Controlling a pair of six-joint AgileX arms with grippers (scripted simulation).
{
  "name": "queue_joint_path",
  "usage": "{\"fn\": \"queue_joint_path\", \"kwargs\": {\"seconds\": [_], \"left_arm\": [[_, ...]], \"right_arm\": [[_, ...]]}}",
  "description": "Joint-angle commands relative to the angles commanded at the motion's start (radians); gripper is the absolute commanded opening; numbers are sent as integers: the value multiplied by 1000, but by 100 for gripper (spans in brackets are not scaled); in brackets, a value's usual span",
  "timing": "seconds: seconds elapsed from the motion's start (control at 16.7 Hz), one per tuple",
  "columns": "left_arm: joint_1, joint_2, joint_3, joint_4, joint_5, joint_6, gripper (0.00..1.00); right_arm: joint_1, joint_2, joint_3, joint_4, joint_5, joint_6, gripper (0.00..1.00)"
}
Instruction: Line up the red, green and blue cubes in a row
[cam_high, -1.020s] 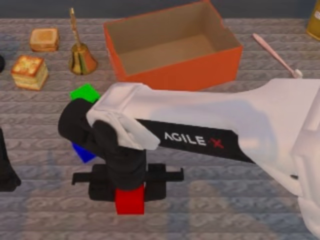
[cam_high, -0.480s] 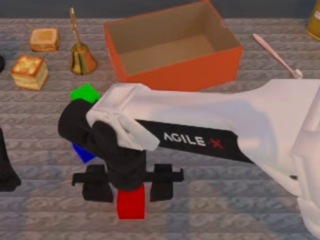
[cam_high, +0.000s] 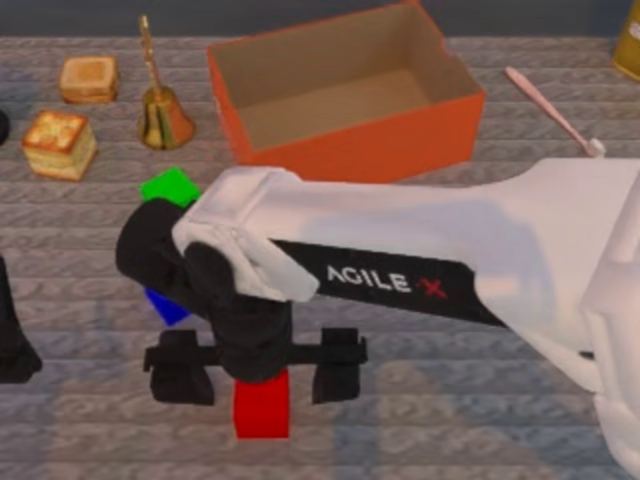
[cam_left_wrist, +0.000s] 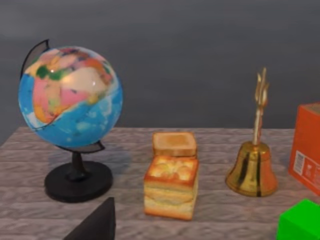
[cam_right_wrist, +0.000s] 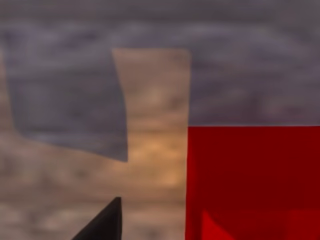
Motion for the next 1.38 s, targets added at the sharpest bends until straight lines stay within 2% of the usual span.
{"fn": "queue_joint_path", "kwargs": {"seconds": [0.24,0.6,0.96,1.2,1.38], "left_arm": [[0,0,0,0,0,0,100],[0,0,0,0,0,0,100],[-2,6,10,-9,1,4,100],[-36,118,148,-120,13,56,100],[-80,312,344,-275,30,123,100]], "right_arm": [[3,-7,41,-41,1,0,100],[9,-41,203,-245,0,2,100],[0,-49,197,-242,3,-4,100],[-57,-181,87,-171,44,-79,100],[-144,-389,-78,-66,87,-179,100]]}}
